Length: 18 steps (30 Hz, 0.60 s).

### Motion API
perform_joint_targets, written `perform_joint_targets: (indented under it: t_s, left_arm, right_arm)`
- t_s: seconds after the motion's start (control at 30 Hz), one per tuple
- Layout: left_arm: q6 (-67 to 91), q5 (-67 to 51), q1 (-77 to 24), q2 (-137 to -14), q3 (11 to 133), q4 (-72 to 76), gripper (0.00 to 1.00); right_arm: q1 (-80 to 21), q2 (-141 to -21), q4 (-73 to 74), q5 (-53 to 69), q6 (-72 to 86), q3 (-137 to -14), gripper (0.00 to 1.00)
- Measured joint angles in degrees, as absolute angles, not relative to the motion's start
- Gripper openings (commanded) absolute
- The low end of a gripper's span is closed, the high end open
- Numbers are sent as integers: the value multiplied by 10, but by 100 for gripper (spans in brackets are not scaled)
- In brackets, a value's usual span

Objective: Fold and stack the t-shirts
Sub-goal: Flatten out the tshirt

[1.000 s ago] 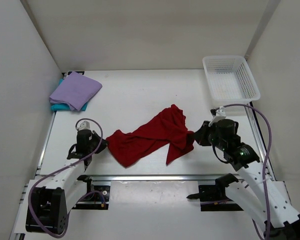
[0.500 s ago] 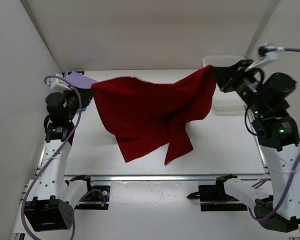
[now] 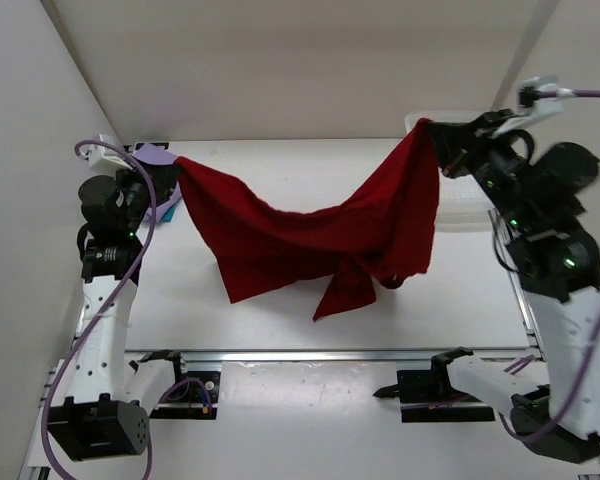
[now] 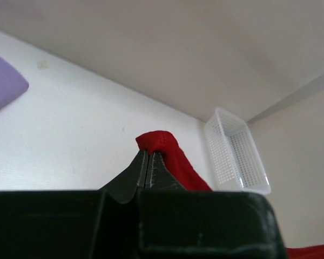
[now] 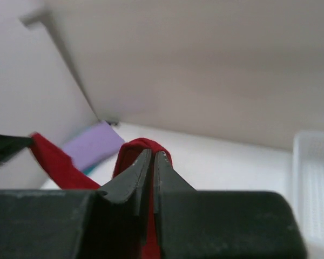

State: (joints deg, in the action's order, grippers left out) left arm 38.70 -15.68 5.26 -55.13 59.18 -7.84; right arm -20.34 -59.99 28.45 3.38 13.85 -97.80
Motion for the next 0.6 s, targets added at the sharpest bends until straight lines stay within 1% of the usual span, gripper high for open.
perform_joint_targets:
  t_s: [0.1,0.17,0.23,0.3,0.33,0.4,0.47,0.5,0.53,0.6]
  left_arm:
    - [388,-157,53,-582,569,-72,0]
    - [392,-156,53,-629,570,-63,0]
    - [397,-153,48,-692,593,-69,0]
    - [401,-152,42,-771,654,-77,0]
    - [403,-154,38,-815,703,-91,0]
    - [412,-160,34,-895,804,-98,0]
    - [424,-173,35,-958,905,-104,0]
    - [432,-180,39,-978,947,-107,0]
    - [440,-187,45,-989,980,-108,0]
    - [453,-197,65,-992,1034,-106,0]
  right_arm:
    - [-115,-638,254,113,162,-897,0]
    - [-72,-692,248,156,176,-890,0]
    - [-50,-780,240,197,194,-909,0]
    - [-43,-877,254,215,202,-974,0]
    - [-41,-929,270,221,206,-1028,0]
    - [-39,-1043,305,237,217,-1188,0]
    - [-31,-1147,304,262,245,-1367,0]
    - [-25,-1168,279,279,262,-1404,0]
    - [-13,-1167,258,292,281,-1408,0]
    - [12,-1126,228,304,300,-1375,0]
